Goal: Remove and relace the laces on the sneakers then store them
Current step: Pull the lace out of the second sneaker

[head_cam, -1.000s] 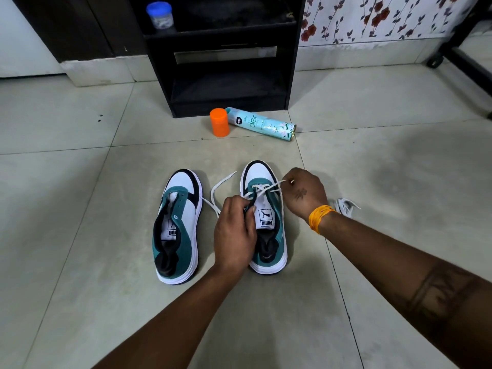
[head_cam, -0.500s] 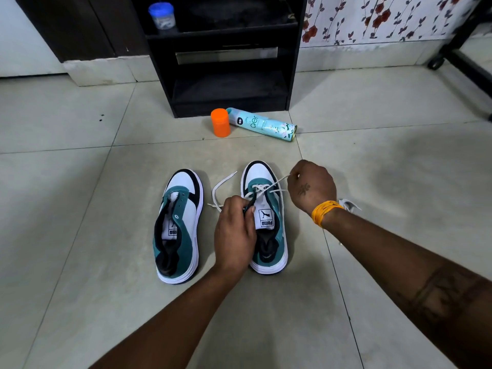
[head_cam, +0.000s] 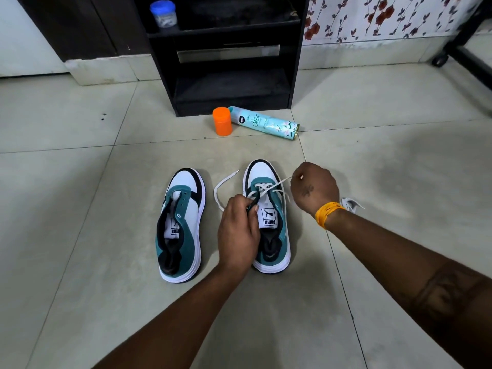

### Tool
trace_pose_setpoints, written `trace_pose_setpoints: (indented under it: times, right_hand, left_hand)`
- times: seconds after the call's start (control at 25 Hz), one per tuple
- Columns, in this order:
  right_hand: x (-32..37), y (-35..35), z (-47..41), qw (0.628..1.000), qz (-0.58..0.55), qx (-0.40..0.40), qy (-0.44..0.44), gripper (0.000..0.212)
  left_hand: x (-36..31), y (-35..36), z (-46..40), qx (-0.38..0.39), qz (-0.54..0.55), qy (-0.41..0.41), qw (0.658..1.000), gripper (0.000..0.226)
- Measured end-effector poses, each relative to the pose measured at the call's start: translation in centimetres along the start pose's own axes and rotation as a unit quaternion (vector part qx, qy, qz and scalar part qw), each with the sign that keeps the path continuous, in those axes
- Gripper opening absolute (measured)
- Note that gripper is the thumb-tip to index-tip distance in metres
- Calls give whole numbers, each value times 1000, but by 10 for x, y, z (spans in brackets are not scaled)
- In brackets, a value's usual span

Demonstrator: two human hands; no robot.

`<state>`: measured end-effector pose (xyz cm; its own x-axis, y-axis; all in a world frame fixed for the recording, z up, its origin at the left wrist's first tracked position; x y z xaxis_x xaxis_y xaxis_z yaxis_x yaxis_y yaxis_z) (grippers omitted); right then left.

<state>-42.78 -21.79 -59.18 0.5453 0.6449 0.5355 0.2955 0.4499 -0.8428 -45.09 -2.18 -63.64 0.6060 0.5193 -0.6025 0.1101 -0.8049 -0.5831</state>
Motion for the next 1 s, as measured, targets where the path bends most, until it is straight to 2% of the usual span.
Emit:
trace_pose_setpoints:
  times: [0.08, 0.16, 0.24, 0.32, 0.4, 0.44, 0.48, 0.52, 0.6, 0.64, 0.72, 0.76, 0.8, 0.84, 0.92, 0.96, 1.0]
  right_hand:
    - [6, 1, 7, 992, 69, 8, -104, 25]
    - [18, 5, 18, 960, 161, 34, -227, 36]
    - [23, 10, 21, 940, 187, 52, -280, 30]
    - [17, 11, 15, 962, 149, 27, -229, 19]
    - [5, 10, 5, 995, 53, 0, -85, 16]
    - [0, 10, 1, 1000, 9, 12, -12, 16]
    - [-3, 11, 0, 999, -19, 35, 22, 16]
    - [-2, 11, 2, 998, -32, 56, 9, 16]
    - [7, 7, 12, 992, -32, 81, -95, 24]
    - [12, 5, 16, 983, 3, 83, -163, 31]
    - [21, 6, 21, 947, 138, 65, -282, 32]
    - [22, 8, 21, 933, 196, 46, -298, 27]
    - [22, 10, 18, 936, 220, 29, -273, 23]
    - [19, 10, 14, 956, 204, 17, -210, 20]
    - [9, 9, 4, 992, 111, 32, -55, 19]
    - [5, 8, 2, 996, 66, 49, -22, 19]
    - [3, 7, 3, 997, 45, 57, -34, 19]
  left_hand:
    - [1, 1, 0, -1, -2, 2, 1000, 8]
    - [3, 1, 0, -1, -3, 6, 1000, 10]
    - [3, 1, 0, -2, -1, 9, 1000, 12]
    - [1, 2, 0, -1, -1, 9, 1000, 11]
    - [0, 2, 0, -1, -4, 8, 1000, 9]
    - [1, 2, 0, -2, -4, 7, 1000, 8]
    - [1, 2, 0, -2, -4, 6, 1000, 7]
    - [1, 1, 0, -1, -3, 5, 1000, 7]
    - [2, 1, 0, -2, -1, 10, 1000, 8]
    - [2, 2, -1, -2, 0, 12, 1000, 10]
    - [1, 3, -1, -1, -1, 10, 1000, 12]
    - [1, 3, -1, -1, -2, 9, 1000, 12]
    - [1, 4, -1, -1, -3, 9, 1000, 12]
    - [2, 4, 0, 1, -4, 8, 1000, 12]
    - [1, 4, 0, 2, -3, 3, 1000, 9]
    - [1, 3, 0, 1, -2, 0, 1000, 8]
    - [1, 3, 0, 1, -1, -1, 1000, 7]
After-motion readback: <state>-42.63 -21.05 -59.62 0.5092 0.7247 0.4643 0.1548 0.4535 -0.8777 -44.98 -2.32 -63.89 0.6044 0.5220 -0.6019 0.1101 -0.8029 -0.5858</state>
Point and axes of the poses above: each hand's wrist, its own z-axis away from the middle knuckle, its own y-axis out of the palm, x = y × z, the point moved 1 cm from there along -z, towards the middle knuckle, and after that the axes turned 13 degrees about y, right-handed, at the moved point
